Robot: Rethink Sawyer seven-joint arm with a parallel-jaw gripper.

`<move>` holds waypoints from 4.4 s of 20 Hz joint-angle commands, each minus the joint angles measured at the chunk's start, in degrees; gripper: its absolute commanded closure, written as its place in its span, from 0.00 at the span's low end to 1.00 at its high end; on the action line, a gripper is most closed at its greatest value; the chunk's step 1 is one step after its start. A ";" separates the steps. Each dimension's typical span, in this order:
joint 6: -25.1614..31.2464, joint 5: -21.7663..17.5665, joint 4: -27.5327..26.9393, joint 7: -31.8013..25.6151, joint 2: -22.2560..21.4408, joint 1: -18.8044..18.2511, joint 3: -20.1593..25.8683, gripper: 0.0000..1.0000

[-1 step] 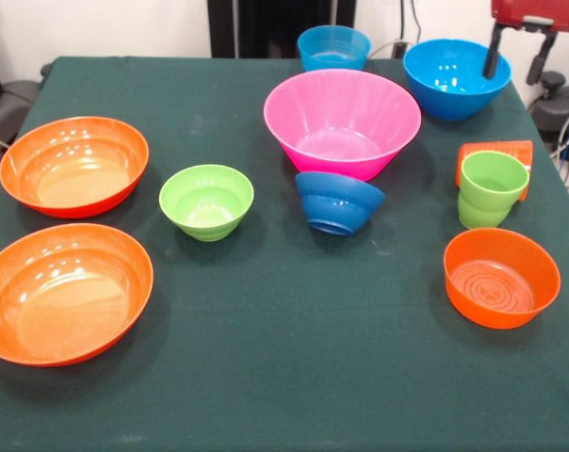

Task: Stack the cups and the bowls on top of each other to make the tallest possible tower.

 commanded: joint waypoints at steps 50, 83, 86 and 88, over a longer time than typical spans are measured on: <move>8.95 0.36 -5.54 3.59 9.00 -1.77 1.67 0.00; 19.02 -0.68 -6.07 4.15 -2.92 2.74 -3.55 0.00; 14.96 -1.44 -3.86 5.54 -2.87 4.24 -4.64 0.00; 12.15 -1.81 -2.98 6.89 -1.71 5.62 -5.60 0.00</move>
